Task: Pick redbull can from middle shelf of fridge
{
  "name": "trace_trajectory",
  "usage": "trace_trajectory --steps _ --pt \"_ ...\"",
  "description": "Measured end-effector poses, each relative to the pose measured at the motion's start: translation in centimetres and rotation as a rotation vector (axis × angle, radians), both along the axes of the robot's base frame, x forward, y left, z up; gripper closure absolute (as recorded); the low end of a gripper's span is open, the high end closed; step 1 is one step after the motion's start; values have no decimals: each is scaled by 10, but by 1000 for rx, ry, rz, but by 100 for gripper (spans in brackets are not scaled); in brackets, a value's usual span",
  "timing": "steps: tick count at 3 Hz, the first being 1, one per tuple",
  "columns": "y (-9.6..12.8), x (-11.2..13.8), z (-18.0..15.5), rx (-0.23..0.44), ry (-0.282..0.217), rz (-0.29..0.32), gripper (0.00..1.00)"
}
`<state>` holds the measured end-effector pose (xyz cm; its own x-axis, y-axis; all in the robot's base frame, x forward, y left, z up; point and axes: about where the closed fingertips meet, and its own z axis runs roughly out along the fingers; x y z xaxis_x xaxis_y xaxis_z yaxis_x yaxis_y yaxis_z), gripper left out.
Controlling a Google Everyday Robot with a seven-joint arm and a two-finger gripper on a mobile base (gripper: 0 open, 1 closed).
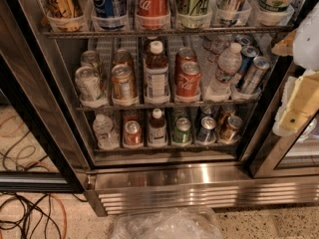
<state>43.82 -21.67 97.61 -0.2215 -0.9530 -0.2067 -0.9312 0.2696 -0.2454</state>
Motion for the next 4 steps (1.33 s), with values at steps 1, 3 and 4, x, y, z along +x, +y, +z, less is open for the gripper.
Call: trace_trajectory --steps 1,3,4 --pt "1 1 0 14 -1 -1 0" --pt "19 13 -9 260 -27 -43 0" --pt "37 13 -15 461 -90 -105 0"
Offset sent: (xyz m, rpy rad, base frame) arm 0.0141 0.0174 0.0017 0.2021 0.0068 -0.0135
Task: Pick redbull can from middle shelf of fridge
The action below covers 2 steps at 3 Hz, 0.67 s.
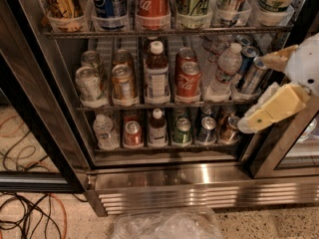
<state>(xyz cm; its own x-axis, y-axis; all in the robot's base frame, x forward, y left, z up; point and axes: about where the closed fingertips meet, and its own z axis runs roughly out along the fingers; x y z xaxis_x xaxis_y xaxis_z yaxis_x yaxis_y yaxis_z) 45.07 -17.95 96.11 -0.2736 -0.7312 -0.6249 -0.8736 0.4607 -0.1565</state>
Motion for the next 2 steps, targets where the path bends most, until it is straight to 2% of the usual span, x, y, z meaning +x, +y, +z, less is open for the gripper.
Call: trace_trajectory --steps 1,2 --pt "31 -3 -7 165 -63 -39 0" --pt "38 9 6 232 -113 -84 0"
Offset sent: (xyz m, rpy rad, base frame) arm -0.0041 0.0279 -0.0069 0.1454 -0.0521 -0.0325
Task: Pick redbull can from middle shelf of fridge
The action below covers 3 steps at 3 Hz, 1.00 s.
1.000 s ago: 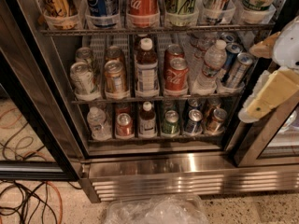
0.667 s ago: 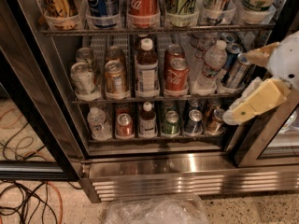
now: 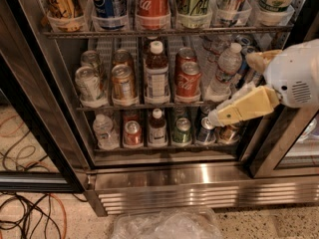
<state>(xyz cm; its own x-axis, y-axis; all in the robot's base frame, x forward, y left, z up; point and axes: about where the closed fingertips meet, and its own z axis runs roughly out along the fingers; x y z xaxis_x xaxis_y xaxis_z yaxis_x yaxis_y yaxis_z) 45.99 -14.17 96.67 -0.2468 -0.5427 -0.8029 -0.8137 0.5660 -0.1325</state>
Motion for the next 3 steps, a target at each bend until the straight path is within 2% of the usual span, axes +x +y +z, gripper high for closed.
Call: trace_trajectory --steps 1,2,3 --pt "0 0 0 -1 -1 0 0" --pt "3 11 -5 11 -25 -37 0" --pt "18 16 -25 44 -84 -79 0"
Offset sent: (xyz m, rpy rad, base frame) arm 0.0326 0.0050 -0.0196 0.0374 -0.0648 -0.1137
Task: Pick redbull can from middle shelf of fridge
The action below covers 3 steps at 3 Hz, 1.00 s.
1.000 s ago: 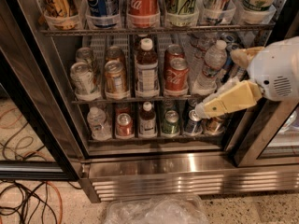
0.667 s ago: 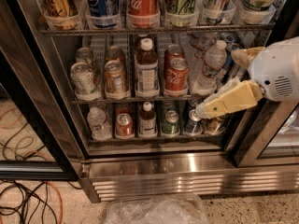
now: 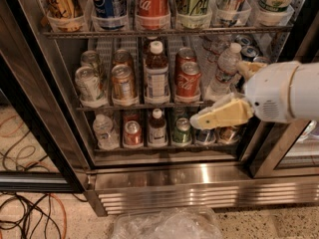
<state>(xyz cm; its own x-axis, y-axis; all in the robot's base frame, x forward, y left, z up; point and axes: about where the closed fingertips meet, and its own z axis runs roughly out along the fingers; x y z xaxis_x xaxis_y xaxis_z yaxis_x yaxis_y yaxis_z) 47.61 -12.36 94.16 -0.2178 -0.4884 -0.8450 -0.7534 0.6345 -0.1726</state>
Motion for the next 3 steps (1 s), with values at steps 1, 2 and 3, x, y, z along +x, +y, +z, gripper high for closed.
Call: trace_trajectory --steps 1,2,3 --pt "17 -1 -31 63 -62 -47 0" --pt "-2 11 -70 191 -95 -174 0" --pt "-54 31 -83 345 -156 -363 0"
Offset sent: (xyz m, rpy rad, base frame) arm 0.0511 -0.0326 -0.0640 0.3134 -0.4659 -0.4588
